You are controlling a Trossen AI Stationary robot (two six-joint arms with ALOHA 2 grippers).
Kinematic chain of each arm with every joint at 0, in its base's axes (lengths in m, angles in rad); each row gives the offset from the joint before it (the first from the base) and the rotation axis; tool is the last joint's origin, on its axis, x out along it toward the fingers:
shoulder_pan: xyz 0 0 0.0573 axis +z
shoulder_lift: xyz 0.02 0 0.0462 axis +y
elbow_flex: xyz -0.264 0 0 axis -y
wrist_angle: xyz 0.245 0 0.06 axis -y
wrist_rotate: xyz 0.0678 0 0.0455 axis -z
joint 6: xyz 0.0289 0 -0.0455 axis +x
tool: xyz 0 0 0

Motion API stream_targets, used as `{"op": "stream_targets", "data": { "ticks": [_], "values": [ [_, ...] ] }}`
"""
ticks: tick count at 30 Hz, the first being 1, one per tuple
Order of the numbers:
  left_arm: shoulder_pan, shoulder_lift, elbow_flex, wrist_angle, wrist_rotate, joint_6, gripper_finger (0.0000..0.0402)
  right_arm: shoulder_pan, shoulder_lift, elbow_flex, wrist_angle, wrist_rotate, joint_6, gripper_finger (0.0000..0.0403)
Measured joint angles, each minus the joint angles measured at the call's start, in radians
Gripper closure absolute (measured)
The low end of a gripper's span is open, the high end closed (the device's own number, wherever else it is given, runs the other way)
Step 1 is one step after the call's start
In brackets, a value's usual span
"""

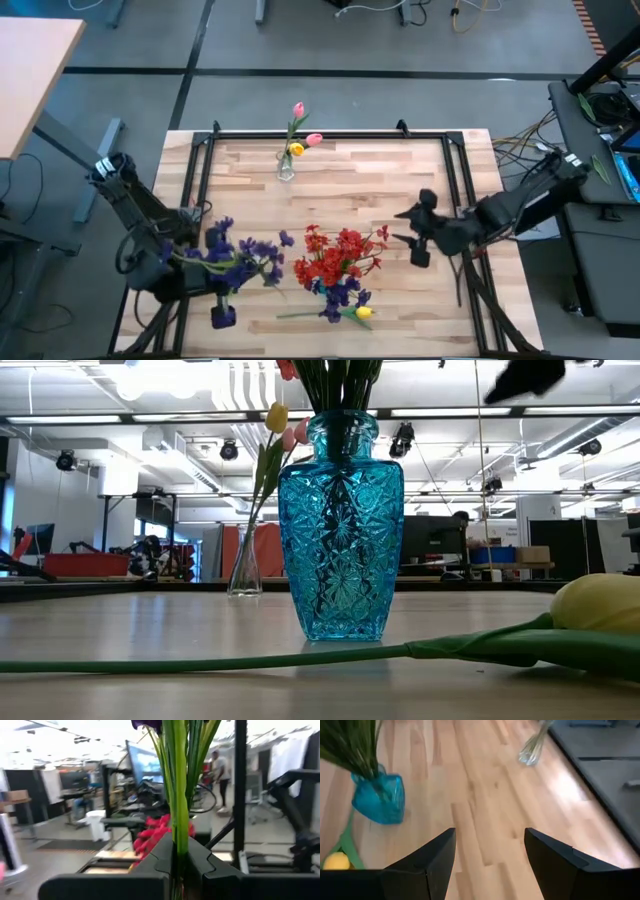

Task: Sort flowers into vase by color
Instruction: Put the violet flowers into the blue vase

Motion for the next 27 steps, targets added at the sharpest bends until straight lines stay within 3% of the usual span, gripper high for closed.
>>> {"op": "stream_targets", "data": {
  "ticks": [8,16,21,27],
  "values": [
    [-0.007,0.060,-0.118,0.090,0.018,-0.119,0.0401,0.042,0.039,-0.270,0.462,-0.003,-0.047,0.0174],
    [0.038,0.210,-0.279,0.549,0.117,-0.100,0.0401,0.086,0.186,-0.486,1.089,-0.004,-0.165,0.0174],
    [0.055,0.351,-0.314,0.915,0.201,0.030,0.0401,0.092,0.347,-0.537,1.380,-0.012,-0.201,0.0174],
    [0.083,0.452,-0.289,0.947,0.195,0.054,0.0401,0.092,0.559,-0.504,1.577,-0.010,-0.201,0.0174]
  ]
}}
